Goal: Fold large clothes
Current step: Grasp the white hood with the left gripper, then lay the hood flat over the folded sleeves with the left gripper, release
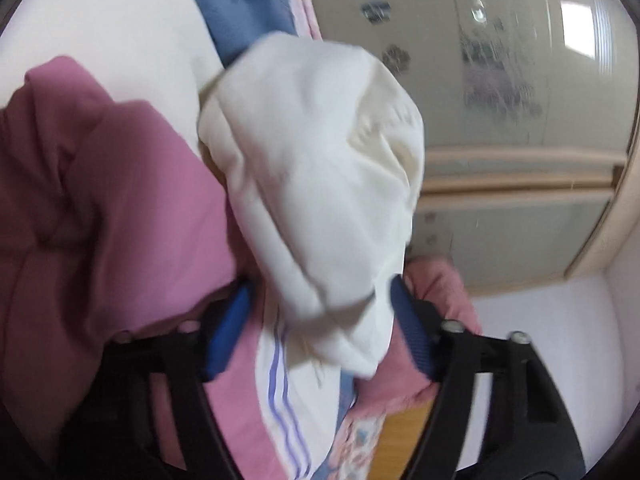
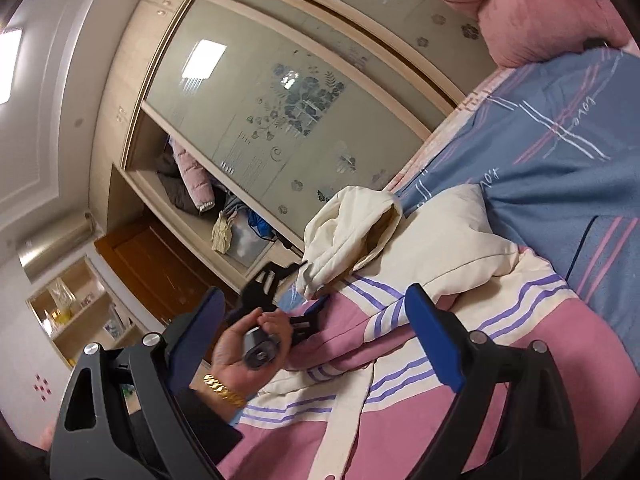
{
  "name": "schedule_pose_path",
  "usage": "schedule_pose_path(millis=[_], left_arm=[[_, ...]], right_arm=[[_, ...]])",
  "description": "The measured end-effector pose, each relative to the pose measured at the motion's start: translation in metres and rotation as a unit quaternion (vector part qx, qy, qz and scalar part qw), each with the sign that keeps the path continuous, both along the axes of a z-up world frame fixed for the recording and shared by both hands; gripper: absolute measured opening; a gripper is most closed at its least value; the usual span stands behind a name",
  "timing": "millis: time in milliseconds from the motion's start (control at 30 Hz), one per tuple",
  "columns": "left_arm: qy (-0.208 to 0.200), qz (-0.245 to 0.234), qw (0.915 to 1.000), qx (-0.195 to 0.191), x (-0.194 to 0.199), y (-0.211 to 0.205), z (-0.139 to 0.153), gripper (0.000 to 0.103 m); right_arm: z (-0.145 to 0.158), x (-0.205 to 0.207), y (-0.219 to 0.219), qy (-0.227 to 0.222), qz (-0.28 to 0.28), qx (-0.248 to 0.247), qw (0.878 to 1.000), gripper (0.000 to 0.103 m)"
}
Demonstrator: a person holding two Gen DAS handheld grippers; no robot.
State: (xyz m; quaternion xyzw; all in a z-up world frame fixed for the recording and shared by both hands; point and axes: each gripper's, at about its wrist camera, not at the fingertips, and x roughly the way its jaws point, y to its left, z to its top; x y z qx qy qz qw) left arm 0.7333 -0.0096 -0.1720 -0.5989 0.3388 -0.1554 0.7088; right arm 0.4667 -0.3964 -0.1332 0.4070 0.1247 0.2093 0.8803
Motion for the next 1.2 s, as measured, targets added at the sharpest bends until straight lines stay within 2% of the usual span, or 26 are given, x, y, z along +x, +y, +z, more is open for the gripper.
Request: schedule_pose_path(millis=[33, 67, 100, 133, 167, 200, 267, 300, 333, 400, 433, 500, 533, 600, 667, 700, 800, 867, 900, 933, 967, 1033, 1100, 1167, 1200], left_arm=[[-0.007, 0.013, 0.9999, -0.001, 0.000, -0.001, 0.003, 0.036], [-0.014, 0.020, 0.9997, 0.003, -0.001, -0.001, 0.007, 0.031], [-0.034, 0.034, 0.9985, 0.027, -0.006, -0.003, 0.021, 0.025], [-0.062, 0.044, 0.9949, 0.066, -0.013, -0.007, 0.041, 0.019], [-0.085, 0.047, 0.9902, 0.101, -0.019, -0.010, 0.059, 0.018], [-0.124, 0.048, 0.9789, 0.155, -0.029, -0.018, 0.087, 0.017], [-0.179, 0.034, 0.9546, 0.236, -0.045, -0.038, 0.125, 0.016], [-0.209, 0.021, 0.9329, 0.293, -0.058, -0.055, 0.147, 0.016], [-0.230, 0.011, 0.9154, 0.330, -0.069, -0.069, 0.161, 0.016], [-0.269, -0.020, 0.8778, 0.396, -0.097, -0.100, 0.180, 0.016], [-0.282, -0.033, 0.8632, 0.418, -0.115, -0.114, 0.184, 0.016], [-0.290, -0.055, 0.8520, 0.433, -0.144, -0.128, 0.182, 0.016], [-0.288, -0.062, 0.8507, 0.436, -0.157, -0.135, 0.178, 0.016], [-0.285, -0.071, 0.8538, 0.430, -0.189, -0.140, 0.164, 0.016], [-0.284, -0.077, 0.8502, 0.436, -0.224, -0.144, 0.144, 0.016], [-0.278, -0.082, 0.8535, 0.433, -0.240, -0.145, 0.129, 0.016], [-0.232, -0.102, 0.8683, 0.426, -0.262, -0.138, 0.081, 0.016], [-0.199, -0.101, 0.8886, 0.401, -0.268, -0.124, 0.057, 0.018], [-0.195, -0.094, 0.8922, 0.396, -0.267, -0.117, 0.053, 0.039], [-0.192, -0.073, 0.8954, 0.395, -0.269, -0.107, 0.055, 0.084], [-0.189, -0.043, 0.8988, 0.393, -0.270, -0.097, 0.059, 0.101], [-0.195, -0.011, 0.9042, 0.380, -0.266, -0.081, 0.070, 0.101], [-0.196, -0.008, 0.9161, 0.350, -0.249, -0.065, 0.079, 0.101], [-0.191, -0.012, 0.9350, 0.299, -0.226, -0.053, 0.085, 0.101], [-0.171, -0.014, 0.9521, 0.253, -0.206, -0.042, 0.081, 0.101]], right_arm=[[0.000, 0.001, -0.002, 0.003, 0.002, 0.003, 1.000, 0.091], [-0.001, 0.002, -0.002, 0.004, 0.004, 0.004, 1.000, 0.091], [-0.001, 0.003, -0.002, 0.005, 0.006, 0.004, 1.000, 0.091], [-0.001, 0.003, -0.002, 0.005, 0.007, 0.003, 1.000, 0.091], [-0.001, 0.003, -0.002, 0.006, 0.008, 0.002, 1.000, 0.091], [-0.001, 0.004, -0.002, 0.006, 0.009, 0.002, 1.000, 0.091], [-0.002, 0.004, -0.002, 0.008, 0.009, 0.002, 1.000, 0.091], [-0.002, 0.004, -0.002, 0.009, 0.009, 0.003, 1.000, 0.091], [-0.002, 0.003, -0.003, 0.010, 0.008, 0.003, 1.000, 0.091], [-0.001, 0.003, -0.006, 0.009, 0.005, 0.005, 1.000, 0.091], [-0.001, 0.002, -0.008, 0.009, 0.003, 0.005, 1.000, 0.091], [-0.001, 0.002, -0.010, 0.009, -0.001, 0.007, 1.000, 0.091], [-0.001, 0.002, -0.012, 0.009, -0.002, 0.008, 1.000, 0.092], [-0.002, 0.002, -0.013, 0.011, -0.005, 0.006, 1.000, 0.091], [-0.002, 0.002, -0.014, 0.012, -0.007, 0.006, 1.000, 0.091], [-0.002, 0.002, -0.014, 0.012, -0.006, 0.005, 1.000, 0.091], [-0.003, 0.004, -0.013, 0.017, -0.005, 0.000, 1.000, 0.092], [-0.005, 0.005, -0.012, 0.023, -0.005, -0.001, 1.000, 0.092], [-0.005, 0.005, -0.012, 0.024, -0.005, -0.001, 1.000, 0.092], [-0.005, 0.005, -0.011, 0.025, -0.003, 0.000, 1.000, 0.092], [-0.005, 0.004, -0.011, 0.025, -0.002, -0.001, 1.000, 0.092], [-0.004, 0.004, -0.009, 0.024, -0.002, -0.005, 1.000, 0.093], [-0.005, 0.006, -0.007, 0.026, 0.001, -0.007, 1.000, 0.093], [-0.007, 0.009, -0.003, 0.032, 0.005, -0.006, 0.999, 0.094], [-0.008, 0.010, -0.002, 0.033, 0.007, -0.006, 0.999, 0.094]])
